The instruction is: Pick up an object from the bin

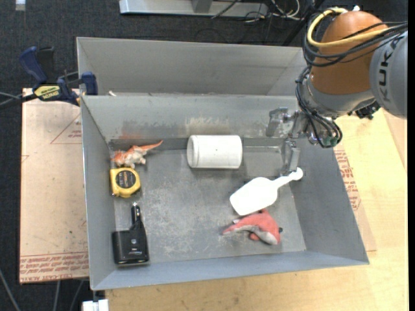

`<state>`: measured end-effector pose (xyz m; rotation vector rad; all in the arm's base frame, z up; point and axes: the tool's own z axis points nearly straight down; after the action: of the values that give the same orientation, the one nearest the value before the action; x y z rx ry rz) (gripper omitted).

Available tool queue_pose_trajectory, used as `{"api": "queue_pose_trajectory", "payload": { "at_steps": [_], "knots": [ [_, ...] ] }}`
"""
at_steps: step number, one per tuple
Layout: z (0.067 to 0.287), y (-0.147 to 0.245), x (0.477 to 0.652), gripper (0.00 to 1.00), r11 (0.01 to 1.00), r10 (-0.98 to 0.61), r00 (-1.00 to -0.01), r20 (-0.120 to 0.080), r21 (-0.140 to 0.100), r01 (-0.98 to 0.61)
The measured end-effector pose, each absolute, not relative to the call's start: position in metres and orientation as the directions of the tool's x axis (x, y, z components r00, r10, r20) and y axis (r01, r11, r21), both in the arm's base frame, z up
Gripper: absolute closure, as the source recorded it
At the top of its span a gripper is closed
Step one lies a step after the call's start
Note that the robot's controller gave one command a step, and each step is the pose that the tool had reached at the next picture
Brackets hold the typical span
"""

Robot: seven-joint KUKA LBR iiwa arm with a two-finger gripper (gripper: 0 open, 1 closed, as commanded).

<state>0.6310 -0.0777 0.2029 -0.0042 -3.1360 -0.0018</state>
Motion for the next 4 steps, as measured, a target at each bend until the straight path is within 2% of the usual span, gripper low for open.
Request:
{"api": "queue_pose_trajectory", "payload": {
  "at_steps": [1,2,3,4],
  "knots": [
    [0.208,-0.077,0.632,0.00,1.000,0.001,-1.000,-0.002,0.000,0.001],
    [0.168,-0.074,0.631,0.00,0.999,-0.036,-0.999,-0.009,-0.001,-0.036],
    [0.106,-0.076,0.619,0.00,0.992,-0.124,-0.992,-0.006,0.000,-0.124],
    [0.093,-0.076,0.615,0.00,0.989,-0.148,-0.989,-0.007,-0.001,-0.148]
  ]
}}
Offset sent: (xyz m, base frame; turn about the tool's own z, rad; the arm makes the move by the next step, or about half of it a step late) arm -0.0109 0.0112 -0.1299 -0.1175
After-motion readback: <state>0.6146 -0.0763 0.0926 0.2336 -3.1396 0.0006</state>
